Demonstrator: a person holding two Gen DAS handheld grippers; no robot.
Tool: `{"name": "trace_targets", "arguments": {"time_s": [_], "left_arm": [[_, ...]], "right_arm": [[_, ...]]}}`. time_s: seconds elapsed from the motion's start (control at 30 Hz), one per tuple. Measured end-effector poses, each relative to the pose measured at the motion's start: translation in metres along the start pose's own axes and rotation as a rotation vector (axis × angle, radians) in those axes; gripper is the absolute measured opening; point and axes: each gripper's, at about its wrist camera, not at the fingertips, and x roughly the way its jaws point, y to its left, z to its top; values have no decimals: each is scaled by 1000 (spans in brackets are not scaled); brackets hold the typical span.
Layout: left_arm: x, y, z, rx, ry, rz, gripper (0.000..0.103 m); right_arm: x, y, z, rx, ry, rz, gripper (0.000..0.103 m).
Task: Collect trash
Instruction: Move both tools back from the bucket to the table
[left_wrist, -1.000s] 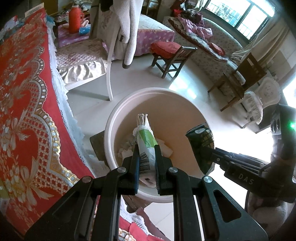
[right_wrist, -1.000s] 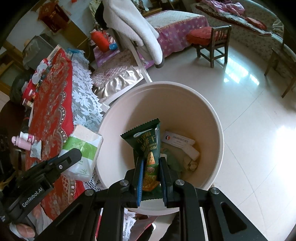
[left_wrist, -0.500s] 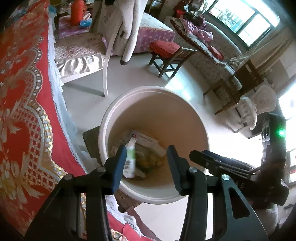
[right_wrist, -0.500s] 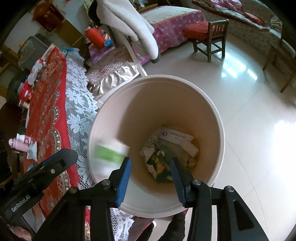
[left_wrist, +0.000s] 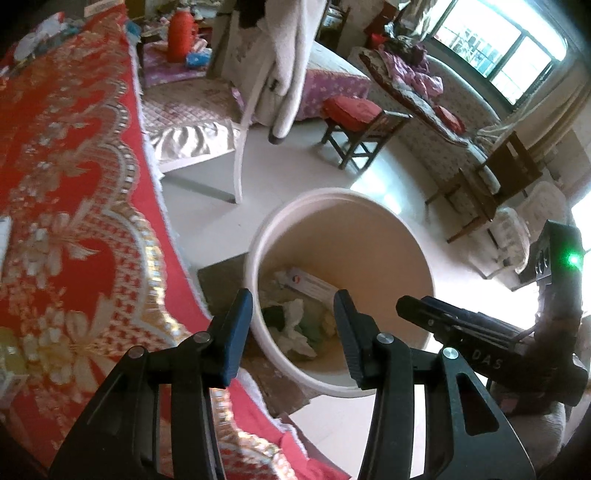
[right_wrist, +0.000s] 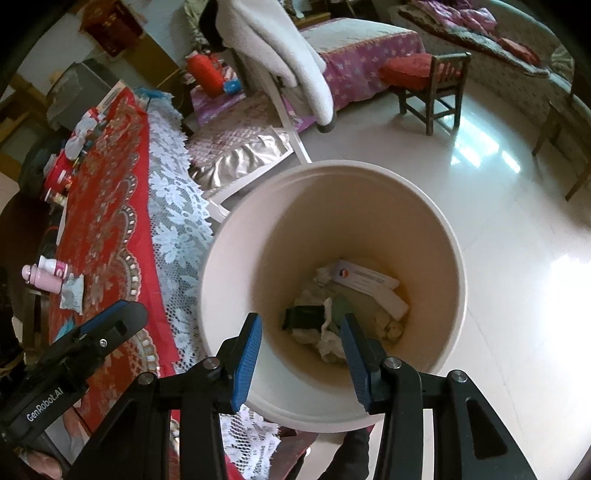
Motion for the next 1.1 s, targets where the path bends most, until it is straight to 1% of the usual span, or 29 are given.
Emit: {"name": "trace_targets", "arguments": {"time_s": [0.3, 0.43, 0.6, 0.77, 0.9, 1.0, 1.03, 1.1], "left_arm": [[-31, 41, -6, -56, -53, 61, 44], [-47, 69, -11, -106, -73, 92, 44], [-70, 110, -22, -181, -97, 139, 44], [-98, 161, -40, -275, -119, 205, 44], [-120, 201, -61, -352, -138, 258, 44], [-138, 233, -78, -415, -153, 313, 44], [-144, 247, -85, -441, -155, 345, 44], [-151, 263, -94, -476, -152, 384, 44]], "right_arm": [[3, 51, 5, -87, -3, 42, 43], [9, 84, 6, -144, 1, 69, 44], [22, 131, 4, -228, 26, 106, 44], [35, 175, -4, -307, 58, 147, 44], [48, 215, -14, -378, 90, 179, 44], [61, 247, -23, -437, 116, 201, 44], [64, 254, -26, -449, 122, 205, 44], [72, 276, -31, -487, 138, 217, 44]]}}
